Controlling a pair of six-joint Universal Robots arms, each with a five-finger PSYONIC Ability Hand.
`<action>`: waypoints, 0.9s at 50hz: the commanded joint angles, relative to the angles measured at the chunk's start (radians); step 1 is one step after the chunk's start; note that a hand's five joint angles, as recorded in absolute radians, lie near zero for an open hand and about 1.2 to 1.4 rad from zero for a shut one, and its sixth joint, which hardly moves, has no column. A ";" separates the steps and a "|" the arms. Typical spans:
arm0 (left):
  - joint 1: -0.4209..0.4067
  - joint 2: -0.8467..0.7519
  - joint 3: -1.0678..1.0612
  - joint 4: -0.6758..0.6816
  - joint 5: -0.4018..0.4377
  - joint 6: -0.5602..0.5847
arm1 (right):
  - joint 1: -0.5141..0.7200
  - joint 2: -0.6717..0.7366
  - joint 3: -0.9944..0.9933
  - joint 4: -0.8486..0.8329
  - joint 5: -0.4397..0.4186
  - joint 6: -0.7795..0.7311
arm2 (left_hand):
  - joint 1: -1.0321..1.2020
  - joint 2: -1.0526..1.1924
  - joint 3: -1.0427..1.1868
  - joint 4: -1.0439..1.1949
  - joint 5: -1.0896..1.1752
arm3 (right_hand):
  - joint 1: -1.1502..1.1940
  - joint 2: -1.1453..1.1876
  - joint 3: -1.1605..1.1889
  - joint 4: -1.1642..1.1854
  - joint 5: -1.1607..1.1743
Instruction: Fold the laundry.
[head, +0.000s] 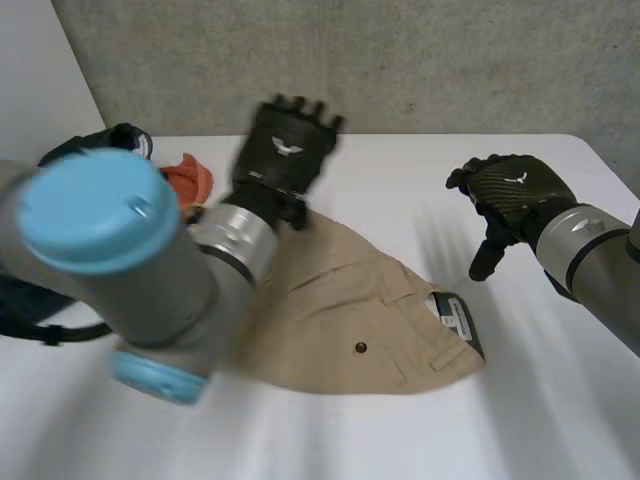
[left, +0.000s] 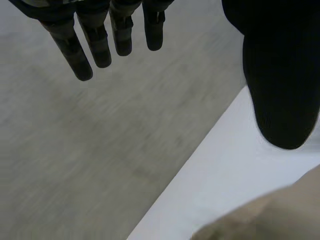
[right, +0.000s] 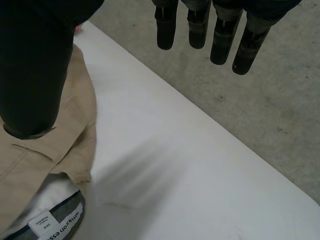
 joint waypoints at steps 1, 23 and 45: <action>0.155 0.064 -0.072 -0.180 -0.008 -0.012 | 0.015 0.027 0.013 0.021 -0.001 -0.080 | 0.031 0.022 0.010 0.019 0.019 | -0.029 -0.044 -0.041 -0.059 -0.069; 0.430 0.119 -0.378 -0.236 0.014 -0.014 | 0.206 0.441 -0.361 -0.025 -0.006 -0.091 | 0.163 0.154 0.142 0.151 0.151 | 0.020 0.004 0.008 -0.011 -0.020; 0.453 0.010 -0.408 -0.126 0.103 -0.017 | 0.229 0.801 -0.792 0.082 -0.045 0.009 | 0.983 0.973 0.962 0.971 0.971 | 1.193 1.177 1.181 1.162 1.153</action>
